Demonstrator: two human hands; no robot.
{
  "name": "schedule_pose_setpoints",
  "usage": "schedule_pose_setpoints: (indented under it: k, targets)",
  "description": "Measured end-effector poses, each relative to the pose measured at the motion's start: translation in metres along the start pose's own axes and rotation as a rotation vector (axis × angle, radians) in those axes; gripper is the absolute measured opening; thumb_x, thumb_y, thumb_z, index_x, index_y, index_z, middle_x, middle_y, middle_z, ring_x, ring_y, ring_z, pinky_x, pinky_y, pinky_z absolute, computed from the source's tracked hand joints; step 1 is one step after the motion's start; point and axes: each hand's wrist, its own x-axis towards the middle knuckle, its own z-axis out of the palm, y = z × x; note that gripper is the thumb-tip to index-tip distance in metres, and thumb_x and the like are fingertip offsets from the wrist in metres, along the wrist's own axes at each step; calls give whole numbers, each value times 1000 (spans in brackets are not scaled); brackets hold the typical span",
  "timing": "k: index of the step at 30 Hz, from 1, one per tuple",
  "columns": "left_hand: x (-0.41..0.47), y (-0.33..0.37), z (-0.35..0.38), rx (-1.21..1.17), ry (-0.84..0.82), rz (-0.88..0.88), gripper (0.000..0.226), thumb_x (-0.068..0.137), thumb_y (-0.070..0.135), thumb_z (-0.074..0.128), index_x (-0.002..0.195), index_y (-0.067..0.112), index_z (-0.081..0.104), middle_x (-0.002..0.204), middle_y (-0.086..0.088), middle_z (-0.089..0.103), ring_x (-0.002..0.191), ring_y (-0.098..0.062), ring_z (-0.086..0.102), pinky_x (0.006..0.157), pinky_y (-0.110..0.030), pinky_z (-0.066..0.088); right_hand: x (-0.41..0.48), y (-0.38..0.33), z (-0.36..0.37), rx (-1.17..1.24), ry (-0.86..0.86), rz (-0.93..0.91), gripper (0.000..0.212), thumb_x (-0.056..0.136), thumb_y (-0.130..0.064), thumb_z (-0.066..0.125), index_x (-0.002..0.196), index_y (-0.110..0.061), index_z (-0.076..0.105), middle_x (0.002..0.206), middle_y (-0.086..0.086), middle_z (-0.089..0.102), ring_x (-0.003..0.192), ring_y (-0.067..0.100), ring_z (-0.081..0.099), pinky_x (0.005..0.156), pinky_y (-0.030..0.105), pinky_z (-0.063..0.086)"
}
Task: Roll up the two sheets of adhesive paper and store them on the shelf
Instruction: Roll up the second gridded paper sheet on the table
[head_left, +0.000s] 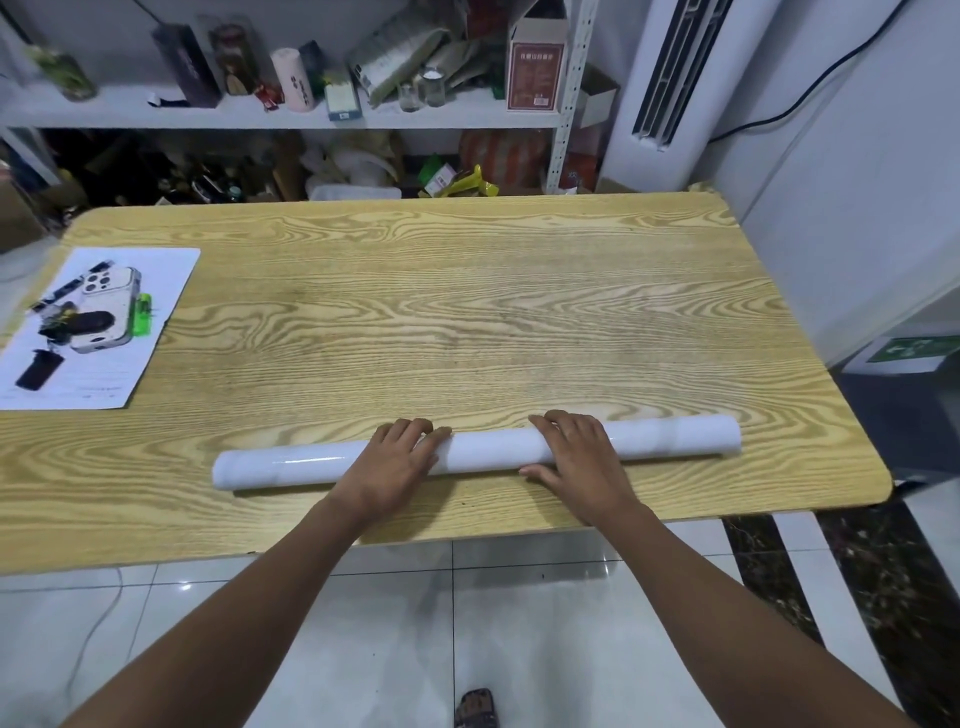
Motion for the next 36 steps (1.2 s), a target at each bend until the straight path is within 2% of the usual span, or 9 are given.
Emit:
schedule_pose_setpoints:
  k: [4,7,10,14,18,21,25,31,36]
  targets:
    - [3,-1,-2,-12,-5,-19,50,98,44,7,118,17,45,103,-4,61,86,-22,57,75,-31,50,7,4,-2,0,-45,-48,76,84,-64,28,135,-11,47,132,8,52,119,24,50,108,33,18]
    - [6,-6,1,-33,-53,-32,53,97,47,5,122,18,42,106,-4,60,90,-23,61,78,-35,49,11,8,0,-16,-40,-85,77,86,-64,23,142,-13,37,140,6,45,129,18,40,113,34,10]
    - [11,-11,2,-37,-57,-23,53,97,48,5,123,18,41,107,-4,60,92,-23,61,79,-37,49,16,10,1,20,-5,-86,66,87,-60,30,132,-15,45,133,5,51,121,20,47,110,34,15]
    - [19,-19,2,-51,-33,-15,47,94,49,18,119,20,45,107,-7,57,88,-23,59,74,-34,49,24,13,2,36,73,-91,54,88,-57,37,117,-15,55,120,3,56,104,21,53,103,33,24]
    - [31,-31,4,-100,2,-15,39,87,42,35,112,16,48,96,-10,56,77,-26,57,64,-33,49,34,14,3,34,102,-67,54,88,-57,35,111,-16,61,117,4,59,103,22,56,101,34,23]
    - [39,-39,6,-140,26,-23,39,90,44,35,107,14,53,89,-8,56,78,-18,44,60,-33,49,43,15,1,21,104,-47,55,87,-58,33,106,-18,66,115,4,62,101,22,58,99,33,22]
    - [43,-47,6,-173,-2,5,49,92,60,19,106,21,47,86,-2,57,76,-12,37,61,-26,42,54,19,-2,-6,88,-46,54,88,-57,30,100,-22,69,106,1,63,90,22,59,93,32,24]
    - [44,-55,1,-242,-72,73,65,85,70,27,118,18,50,96,0,55,84,-9,39,67,-24,38,62,23,-1,2,43,-73,56,90,-58,24,105,-24,66,99,-1,61,89,21,55,88,34,32]
    - [49,-59,-5,-279,-191,43,87,75,81,19,126,18,49,108,0,53,95,-15,48,73,-27,40,68,32,-3,26,5,-151,58,88,-62,26,110,-23,62,98,-2,57,88,19,51,83,33,36]
